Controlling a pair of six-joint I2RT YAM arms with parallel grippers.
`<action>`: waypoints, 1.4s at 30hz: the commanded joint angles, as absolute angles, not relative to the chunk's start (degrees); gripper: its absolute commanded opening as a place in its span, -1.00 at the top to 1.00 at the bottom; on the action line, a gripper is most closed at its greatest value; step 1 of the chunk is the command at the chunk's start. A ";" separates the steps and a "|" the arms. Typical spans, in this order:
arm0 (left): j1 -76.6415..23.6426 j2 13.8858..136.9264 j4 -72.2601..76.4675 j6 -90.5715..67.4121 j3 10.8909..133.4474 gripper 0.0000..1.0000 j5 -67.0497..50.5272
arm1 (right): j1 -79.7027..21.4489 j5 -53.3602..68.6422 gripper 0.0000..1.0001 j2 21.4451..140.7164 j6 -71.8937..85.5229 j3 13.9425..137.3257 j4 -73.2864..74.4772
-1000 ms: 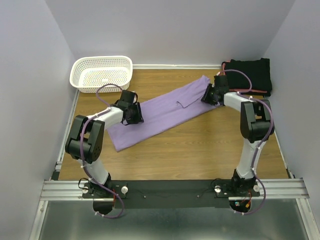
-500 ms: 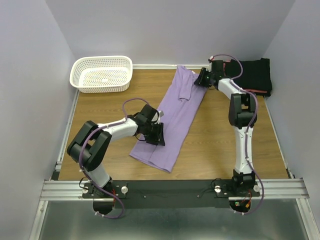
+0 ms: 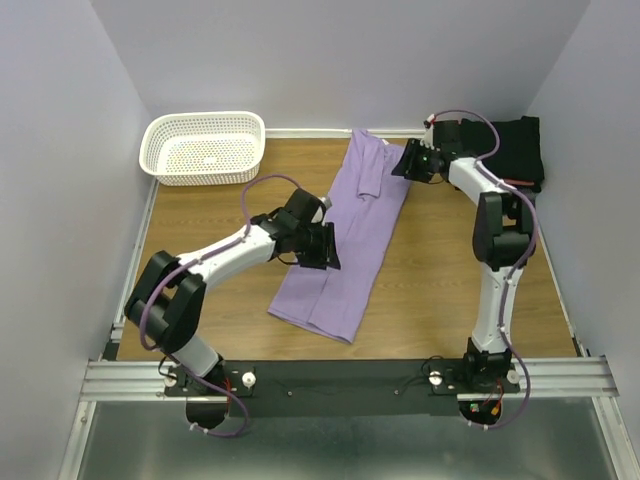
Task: Fold and stack the t-shirts
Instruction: Fold the tshirt
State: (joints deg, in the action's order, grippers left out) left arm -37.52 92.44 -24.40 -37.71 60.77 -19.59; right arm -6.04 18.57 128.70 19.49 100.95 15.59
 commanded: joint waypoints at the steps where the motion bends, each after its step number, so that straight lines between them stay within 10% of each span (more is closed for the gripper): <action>1: -37.09 84.58 -23.65 -41.39 60.66 -0.04 -3.98 | -9.66 17.60 -0.12 116.31 22.49 88.83 16.35; 8: -35.95 68.84 -18.28 -38.77 53.80 -0.30 17.12 | -16.61 7.57 -0.12 101.61 31.72 68.39 8.71; 18: -34.89 46.78 -15.30 -31.03 43.60 -0.84 43.23 | -16.61 0.97 -0.12 107.74 34.19 71.79 4.04; 42: -27.51 48.60 -7.65 -28.12 38.50 -0.86 21.37 | -10.46 6.42 -0.12 132.28 14.86 98.43 6.67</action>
